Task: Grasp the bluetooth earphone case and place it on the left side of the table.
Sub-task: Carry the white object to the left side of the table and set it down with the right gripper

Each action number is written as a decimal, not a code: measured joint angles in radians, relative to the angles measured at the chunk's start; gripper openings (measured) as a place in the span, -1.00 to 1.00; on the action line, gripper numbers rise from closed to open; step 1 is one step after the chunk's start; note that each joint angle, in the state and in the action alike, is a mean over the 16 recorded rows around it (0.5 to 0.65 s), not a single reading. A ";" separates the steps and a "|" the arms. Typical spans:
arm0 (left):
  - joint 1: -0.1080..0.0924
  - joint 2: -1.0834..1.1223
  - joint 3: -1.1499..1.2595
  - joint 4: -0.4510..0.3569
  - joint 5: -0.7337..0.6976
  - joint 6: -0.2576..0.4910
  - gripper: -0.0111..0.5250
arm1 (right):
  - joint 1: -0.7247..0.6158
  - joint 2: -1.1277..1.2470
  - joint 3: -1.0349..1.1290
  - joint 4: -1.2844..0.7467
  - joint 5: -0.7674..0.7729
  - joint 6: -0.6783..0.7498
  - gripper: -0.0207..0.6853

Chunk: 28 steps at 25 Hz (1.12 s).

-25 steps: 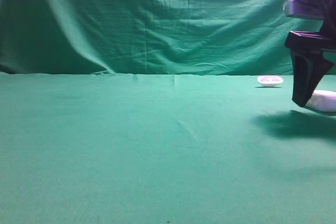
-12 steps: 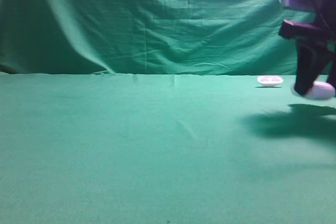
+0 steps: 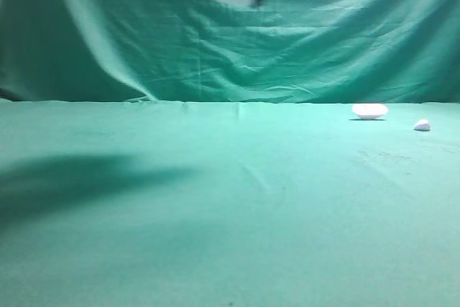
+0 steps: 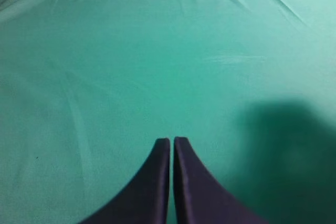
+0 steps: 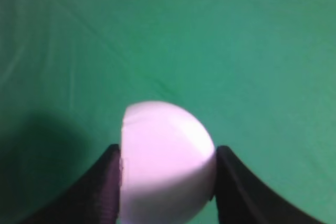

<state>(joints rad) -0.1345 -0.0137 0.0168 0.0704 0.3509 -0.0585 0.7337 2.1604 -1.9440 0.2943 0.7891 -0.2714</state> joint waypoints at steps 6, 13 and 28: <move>0.000 0.000 0.000 0.000 0.000 0.000 -0.96 | 0.079 0.188 -0.157 -0.002 -0.028 0.000 0.00; 0.000 0.000 0.000 0.000 0.000 0.000 -0.96 | 0.109 0.300 -0.209 -0.024 -0.074 -0.001 0.11; 0.000 0.000 0.000 0.000 0.000 0.000 -0.96 | 0.100 0.140 -0.216 -0.093 0.122 0.007 0.18</move>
<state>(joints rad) -0.1345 -0.0137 0.0168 0.0704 0.3509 -0.0585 0.8337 2.2999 -2.1597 0.2016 0.9106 -0.2649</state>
